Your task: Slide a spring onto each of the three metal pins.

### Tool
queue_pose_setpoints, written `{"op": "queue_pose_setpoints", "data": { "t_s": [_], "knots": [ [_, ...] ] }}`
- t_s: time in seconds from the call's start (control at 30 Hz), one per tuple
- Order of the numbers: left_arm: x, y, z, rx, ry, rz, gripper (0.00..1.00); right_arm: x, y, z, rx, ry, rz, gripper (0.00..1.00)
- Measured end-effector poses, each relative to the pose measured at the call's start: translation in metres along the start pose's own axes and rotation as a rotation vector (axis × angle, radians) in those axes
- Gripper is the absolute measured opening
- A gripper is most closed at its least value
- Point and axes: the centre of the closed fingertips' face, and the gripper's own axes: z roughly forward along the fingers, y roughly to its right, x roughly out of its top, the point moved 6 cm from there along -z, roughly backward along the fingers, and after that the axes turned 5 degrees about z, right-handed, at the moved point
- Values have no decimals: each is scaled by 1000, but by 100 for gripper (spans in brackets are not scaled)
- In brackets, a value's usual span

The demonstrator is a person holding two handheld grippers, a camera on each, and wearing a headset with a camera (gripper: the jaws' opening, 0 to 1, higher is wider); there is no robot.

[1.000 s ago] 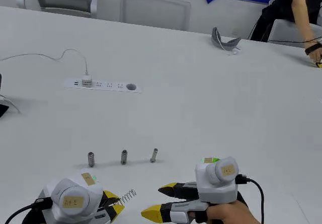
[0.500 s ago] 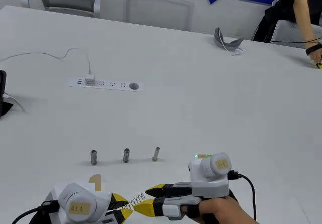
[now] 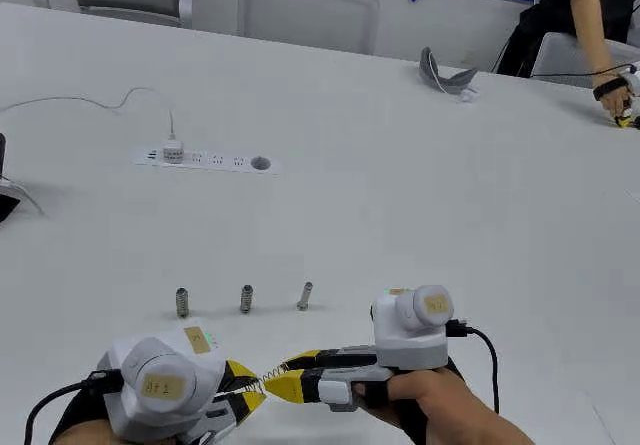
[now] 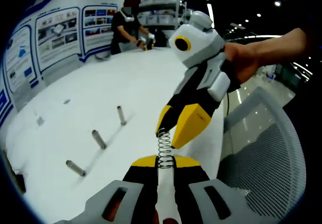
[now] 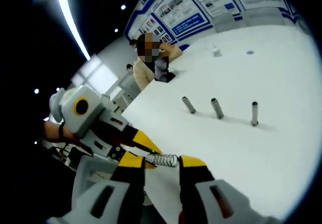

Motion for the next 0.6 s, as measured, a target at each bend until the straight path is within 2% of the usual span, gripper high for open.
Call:
{"op": "queue_pose_setpoints", "data": {
  "t_s": [0.43,0.6],
  "knots": [
    [-1,-5,1,2,-13,19,10,9,-4,-3,26,40,14,19],
    [1,-4,1,-3,-8,25,10,10,-6,-2,35,36,7,15]
  ]
}}
